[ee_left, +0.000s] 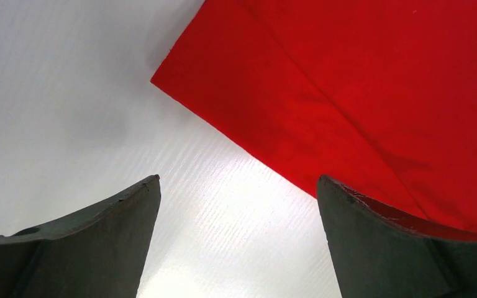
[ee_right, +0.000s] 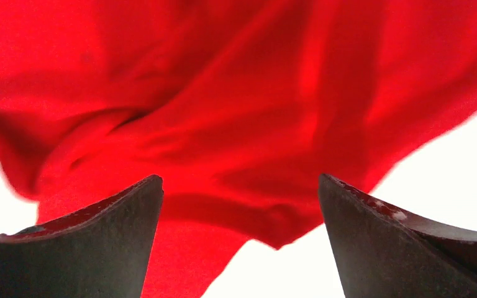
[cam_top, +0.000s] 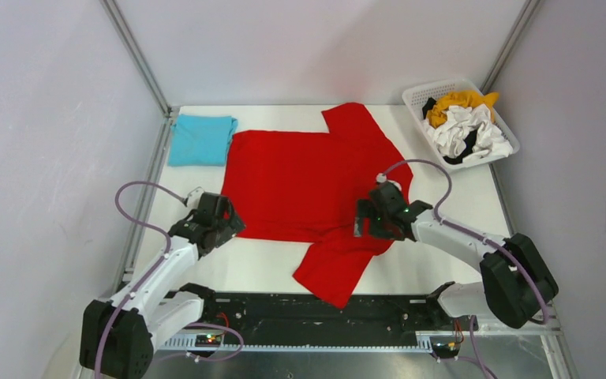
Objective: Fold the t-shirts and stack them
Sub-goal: Flatten out the tshirt
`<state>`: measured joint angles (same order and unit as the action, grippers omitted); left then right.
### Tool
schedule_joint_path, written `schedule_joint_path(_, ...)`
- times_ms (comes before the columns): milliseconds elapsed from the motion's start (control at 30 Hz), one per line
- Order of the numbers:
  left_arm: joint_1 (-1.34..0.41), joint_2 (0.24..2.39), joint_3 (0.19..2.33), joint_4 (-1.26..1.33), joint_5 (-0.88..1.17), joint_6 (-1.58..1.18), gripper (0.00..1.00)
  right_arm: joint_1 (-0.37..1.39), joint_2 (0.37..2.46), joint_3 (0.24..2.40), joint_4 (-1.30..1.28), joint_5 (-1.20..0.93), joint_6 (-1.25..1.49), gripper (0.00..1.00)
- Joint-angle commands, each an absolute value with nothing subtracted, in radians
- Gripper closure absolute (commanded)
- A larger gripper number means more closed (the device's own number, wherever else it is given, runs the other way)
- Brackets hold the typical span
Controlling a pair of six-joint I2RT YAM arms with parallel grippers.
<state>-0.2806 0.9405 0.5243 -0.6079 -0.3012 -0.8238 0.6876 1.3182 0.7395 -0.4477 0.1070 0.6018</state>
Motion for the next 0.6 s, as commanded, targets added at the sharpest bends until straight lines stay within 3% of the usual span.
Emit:
schedule_joint_path(0,-0.255,0.974,0.578,-0.562,-0.336,-0.845,0.00,0.539,1.345,0.711,-0.368,0.047,0.555,0.01)
schedule_joint_path(200,-0.215,0.991,0.573,-0.549,-0.324,-0.844,0.00,0.440,1.429,0.677,-0.424,0.074,0.581,0.00)
schedule_joint_path(567,-0.156,0.937,0.501,-0.549,-0.313,-0.917,0.00,0.280,1.344,0.668,-0.442,-0.027,0.508,0.01)
